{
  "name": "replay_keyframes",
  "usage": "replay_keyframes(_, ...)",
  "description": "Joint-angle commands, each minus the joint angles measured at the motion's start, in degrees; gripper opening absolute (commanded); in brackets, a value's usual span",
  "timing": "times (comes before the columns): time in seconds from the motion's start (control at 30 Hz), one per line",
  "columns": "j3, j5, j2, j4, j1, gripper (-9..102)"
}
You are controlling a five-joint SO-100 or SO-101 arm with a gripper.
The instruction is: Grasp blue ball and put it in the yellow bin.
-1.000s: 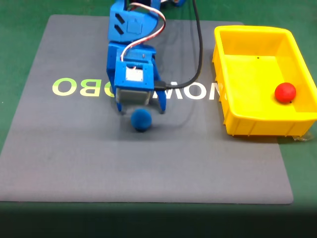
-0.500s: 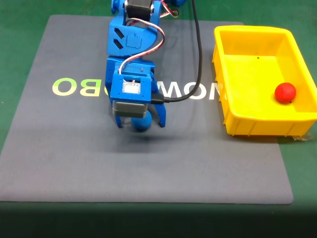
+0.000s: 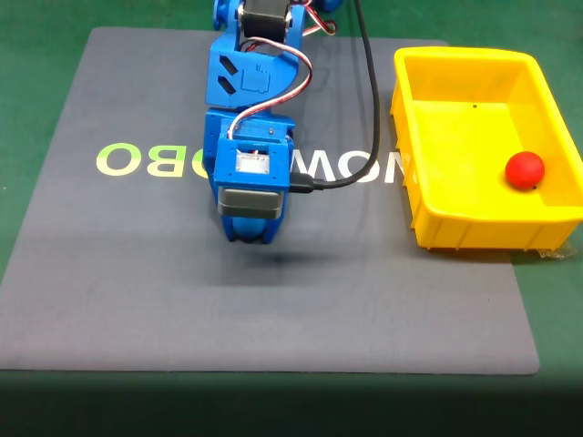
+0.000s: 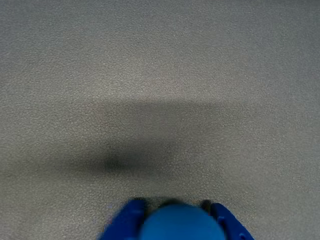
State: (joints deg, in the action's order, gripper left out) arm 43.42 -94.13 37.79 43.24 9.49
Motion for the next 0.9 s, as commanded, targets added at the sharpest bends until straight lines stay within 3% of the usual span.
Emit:
replay_keyframes(0.0,-3.0,0.7,1.0,0.2,0.0,0)
replay_keyframes(0.4,-2.7,0.4,4.6,0.2,-0.6,0)
replay_keyframes(0.87,-1.1,1.7,26.5,0.3,-6.1,0)
